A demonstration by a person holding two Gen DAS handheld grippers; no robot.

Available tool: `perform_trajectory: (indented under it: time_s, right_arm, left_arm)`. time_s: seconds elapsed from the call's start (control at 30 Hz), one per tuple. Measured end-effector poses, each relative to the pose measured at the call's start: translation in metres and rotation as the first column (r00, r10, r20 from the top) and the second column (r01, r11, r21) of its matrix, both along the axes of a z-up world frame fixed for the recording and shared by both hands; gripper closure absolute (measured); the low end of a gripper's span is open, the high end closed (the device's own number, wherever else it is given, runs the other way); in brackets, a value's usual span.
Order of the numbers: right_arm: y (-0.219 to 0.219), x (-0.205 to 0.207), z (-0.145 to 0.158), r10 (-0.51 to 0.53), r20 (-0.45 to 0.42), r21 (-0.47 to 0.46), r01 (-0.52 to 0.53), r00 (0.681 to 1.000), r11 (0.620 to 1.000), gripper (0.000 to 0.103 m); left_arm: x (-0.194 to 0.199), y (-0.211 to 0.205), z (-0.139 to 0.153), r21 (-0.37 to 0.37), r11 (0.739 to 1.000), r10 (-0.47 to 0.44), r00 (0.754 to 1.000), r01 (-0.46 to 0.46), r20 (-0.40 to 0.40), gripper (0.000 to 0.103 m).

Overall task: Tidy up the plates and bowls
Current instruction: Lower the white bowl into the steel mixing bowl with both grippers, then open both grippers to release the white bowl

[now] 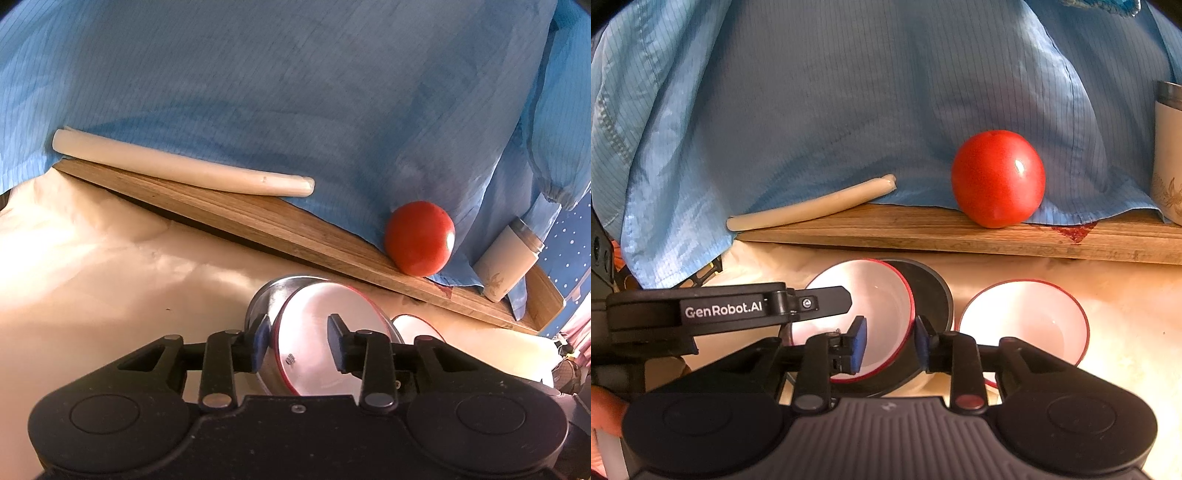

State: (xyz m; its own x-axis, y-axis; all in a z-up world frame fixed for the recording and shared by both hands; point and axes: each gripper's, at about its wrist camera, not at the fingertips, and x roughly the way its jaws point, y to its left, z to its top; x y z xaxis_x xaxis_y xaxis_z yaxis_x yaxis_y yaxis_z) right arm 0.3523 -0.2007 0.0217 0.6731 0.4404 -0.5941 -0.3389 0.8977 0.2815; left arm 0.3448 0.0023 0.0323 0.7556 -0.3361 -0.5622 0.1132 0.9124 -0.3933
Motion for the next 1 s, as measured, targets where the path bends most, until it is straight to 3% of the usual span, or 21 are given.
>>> perform_trajectory:
  time_s: [0.2, 0.5, 0.53, 0.63, 0.73, 0.87, 1.0]
  right_arm:
    - [-0.003, 0.000, 0.001, 0.006, -0.003, 0.014, -0.006, 1.000, 1.000, 0.070]
    - [-0.008, -0.004, 0.004, 0.008, 0.004, 0.035, -0.008, 1.000, 0.999, 0.061]
    - [-0.010, -0.004, 0.005, 0.009, 0.006, 0.041, -0.009, 1.000, 0.999, 0.059]
    - [-0.018, -0.006, 0.011, 0.001, 0.016, 0.072, -0.002, 1.000, 0.997, 0.048]
    - [-0.031, -0.007, 0.017, -0.018, 0.025, 0.097, 0.016, 1.000, 0.995, 0.032]
    - [-0.055, -0.006, 0.027, -0.066, 0.035, 0.134, 0.060, 0.997, 0.989, 0.019]
    - [-0.084, -0.004, 0.033, -0.112, 0.017, 0.151, 0.108, 0.994, 0.983, 0.007]
  left_arm:
    - [-0.001, 0.001, 0.003, -0.006, 1.000, 0.009, 1.000, -0.009, 0.003, 0.059]
    - [-0.003, 0.001, 0.010, -0.004, 1.000, 0.028, 0.999, -0.028, 0.024, 0.049]
    - [-0.004, 0.001, 0.011, -0.006, 1.000, 0.030, 0.999, -0.030, 0.025, 0.048]
    - [-0.009, 0.002, 0.015, 0.005, 0.998, 0.062, 0.997, -0.062, 0.038, 0.030]
    - [-0.013, 0.003, 0.021, 0.005, 0.997, 0.082, 0.995, -0.082, 0.050, 0.025]
    - [-0.023, 0.000, 0.030, 0.004, 0.995, 0.097, 0.993, -0.098, 0.071, 0.009]
    - [-0.036, -0.012, 0.039, 0.003, 0.997, 0.075, 0.993, -0.075, 0.093, 0.003]
